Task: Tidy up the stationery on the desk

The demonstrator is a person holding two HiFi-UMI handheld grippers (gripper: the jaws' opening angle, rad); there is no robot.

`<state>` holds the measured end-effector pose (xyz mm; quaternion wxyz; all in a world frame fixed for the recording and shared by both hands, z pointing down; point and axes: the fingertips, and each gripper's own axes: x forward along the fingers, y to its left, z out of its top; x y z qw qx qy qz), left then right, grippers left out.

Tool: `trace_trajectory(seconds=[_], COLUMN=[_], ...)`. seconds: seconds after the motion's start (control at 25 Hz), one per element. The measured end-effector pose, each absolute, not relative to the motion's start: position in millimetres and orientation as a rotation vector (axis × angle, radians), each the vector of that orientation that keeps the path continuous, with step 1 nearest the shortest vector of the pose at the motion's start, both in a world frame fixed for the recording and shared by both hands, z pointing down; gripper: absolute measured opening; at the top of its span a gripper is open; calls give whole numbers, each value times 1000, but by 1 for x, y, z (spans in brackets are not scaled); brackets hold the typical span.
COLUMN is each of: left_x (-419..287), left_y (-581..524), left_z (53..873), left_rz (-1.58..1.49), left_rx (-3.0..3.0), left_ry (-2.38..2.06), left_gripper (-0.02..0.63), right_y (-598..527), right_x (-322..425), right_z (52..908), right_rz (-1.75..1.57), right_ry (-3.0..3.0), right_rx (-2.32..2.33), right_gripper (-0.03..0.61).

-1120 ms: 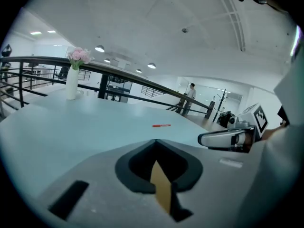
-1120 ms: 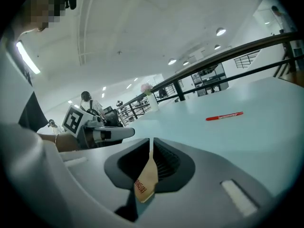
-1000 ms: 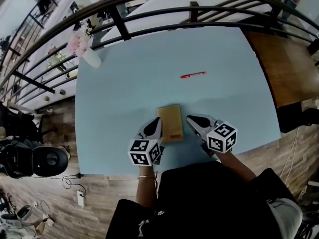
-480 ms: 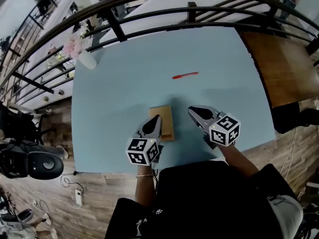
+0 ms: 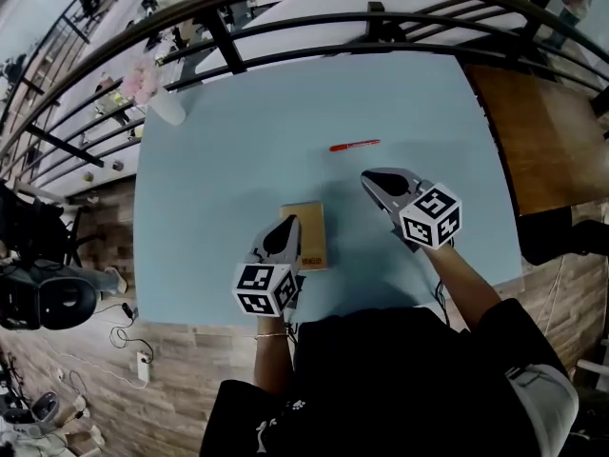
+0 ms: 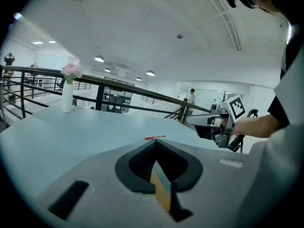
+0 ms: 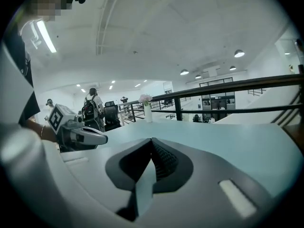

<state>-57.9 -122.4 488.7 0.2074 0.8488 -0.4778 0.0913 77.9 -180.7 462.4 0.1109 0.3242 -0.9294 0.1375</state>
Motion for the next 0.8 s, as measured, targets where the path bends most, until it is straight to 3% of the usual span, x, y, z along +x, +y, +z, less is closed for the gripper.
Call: trace_trajectory(seconds=[0.8], left_x=[-77], left_y=[-171], left_z=[493], left_rz=[259], left_rx=[2293], left_ry=[-1433], left_gripper=[-3], right_y=[-292], right_x=[94], right_z=[500], right_rz=[145], right_ry=[-2537], right_rx=[771], right_gripper=[25])
